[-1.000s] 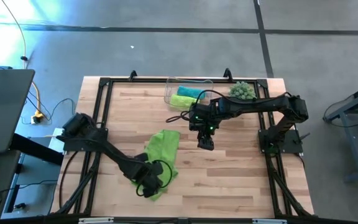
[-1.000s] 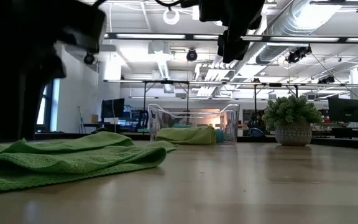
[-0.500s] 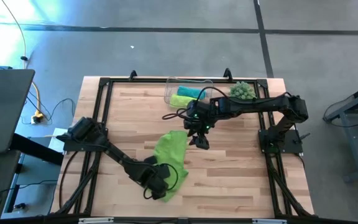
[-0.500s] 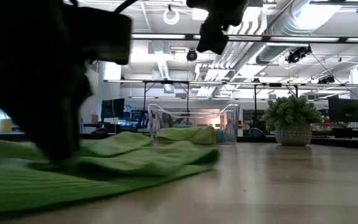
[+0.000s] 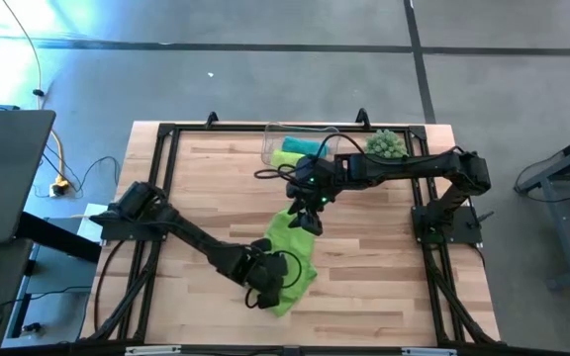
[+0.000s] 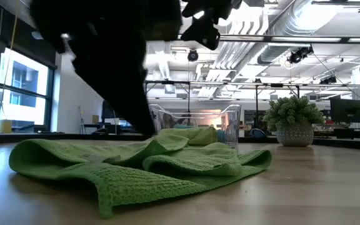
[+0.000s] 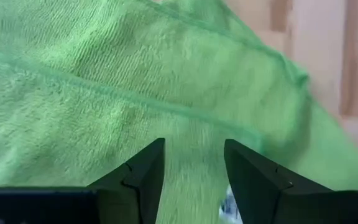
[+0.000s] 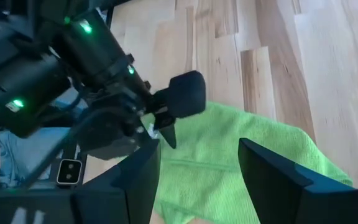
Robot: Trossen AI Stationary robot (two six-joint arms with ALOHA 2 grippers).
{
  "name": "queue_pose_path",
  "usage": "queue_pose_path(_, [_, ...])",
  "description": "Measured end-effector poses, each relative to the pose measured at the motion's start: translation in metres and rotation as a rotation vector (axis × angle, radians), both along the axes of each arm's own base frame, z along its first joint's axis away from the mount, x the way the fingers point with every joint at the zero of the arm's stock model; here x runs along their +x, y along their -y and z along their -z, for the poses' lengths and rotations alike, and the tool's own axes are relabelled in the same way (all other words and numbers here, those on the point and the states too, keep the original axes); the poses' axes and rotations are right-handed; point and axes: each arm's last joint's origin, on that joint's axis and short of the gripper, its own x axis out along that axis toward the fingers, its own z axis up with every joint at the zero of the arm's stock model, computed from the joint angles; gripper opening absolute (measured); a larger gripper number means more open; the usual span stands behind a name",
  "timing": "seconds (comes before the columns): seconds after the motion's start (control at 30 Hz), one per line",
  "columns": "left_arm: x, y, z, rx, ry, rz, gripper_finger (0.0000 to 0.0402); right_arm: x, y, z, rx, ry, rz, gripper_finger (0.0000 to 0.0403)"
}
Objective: Roll microfiber towels into tight, uniform cylinder then place into a basket
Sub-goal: Fold the green microfiber cloth
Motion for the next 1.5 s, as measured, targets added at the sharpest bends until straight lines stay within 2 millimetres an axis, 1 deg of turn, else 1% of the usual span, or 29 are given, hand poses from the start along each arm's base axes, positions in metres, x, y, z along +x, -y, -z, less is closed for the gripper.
queue_pose_path(0.07, [0.0, 0.004, -0.004, -0.001, 0.002, 0.036, 0.0156, 0.0, 0.0, 0.0, 0.0, 0.007, 0.0, 0.0208])
queue_pose_path(0.17, [-0.004, 0.012, -0.004, -0.007, -0.006, 0.06, 0.0156, 0.001, 0.0, -0.001, -0.001, 0.021, 0.0, 0.0208])
queue_pose_path(0.33, [-0.009, 0.02, -0.003, -0.002, 0.011, 0.018, 0.0156, 0.002, 0.0, -0.002, -0.001, 0.036, 0.0, 0.0208])
queue_pose_path(0.63, [-0.01, 0.038, -0.005, 0.112, 0.134, -0.009, 0.0156, 0.003, 0.001, -0.002, -0.027, 0.04, 0.025, 0.0208])
queue_pose_path(0.7, [-0.01, 0.04, -0.001, 0.113, 0.14, -0.013, 0.0156, 0.003, 0.001, -0.002, -0.024, 0.037, 0.03, 0.0208])
queue_pose_path(0.83, [-0.005, 0.044, 0.015, 0.099, 0.143, -0.019, 0.0156, 0.003, 0.001, -0.002, -0.028, 0.034, 0.028, 0.0208])
queue_pose_path(0.93, [-0.002, 0.045, 0.024, 0.096, 0.147, -0.025, 0.0156, 0.002, 0.001, -0.002, -0.029, 0.032, 0.027, 0.0208])
queue_pose_path(1.13, [0.0, 0.045, 0.042, 0.16, 0.134, -0.037, 0.0156, 0.002, 0.001, -0.002, -0.029, 0.029, 0.027, 0.0208])
queue_pose_path(1.27, [0.001, 0.045, 0.045, 0.149, 0.134, -0.06, 0.0151, 0.002, 0.001, -0.001, -0.028, 0.026, 0.026, 0.0208])
queue_pose_path(1.5, [0.0, 0.048, 0.045, 0.132, 0.128, -0.046, 0.0107, 0.002, 0.001, -0.001, -0.032, 0.028, 0.03, 0.0208])
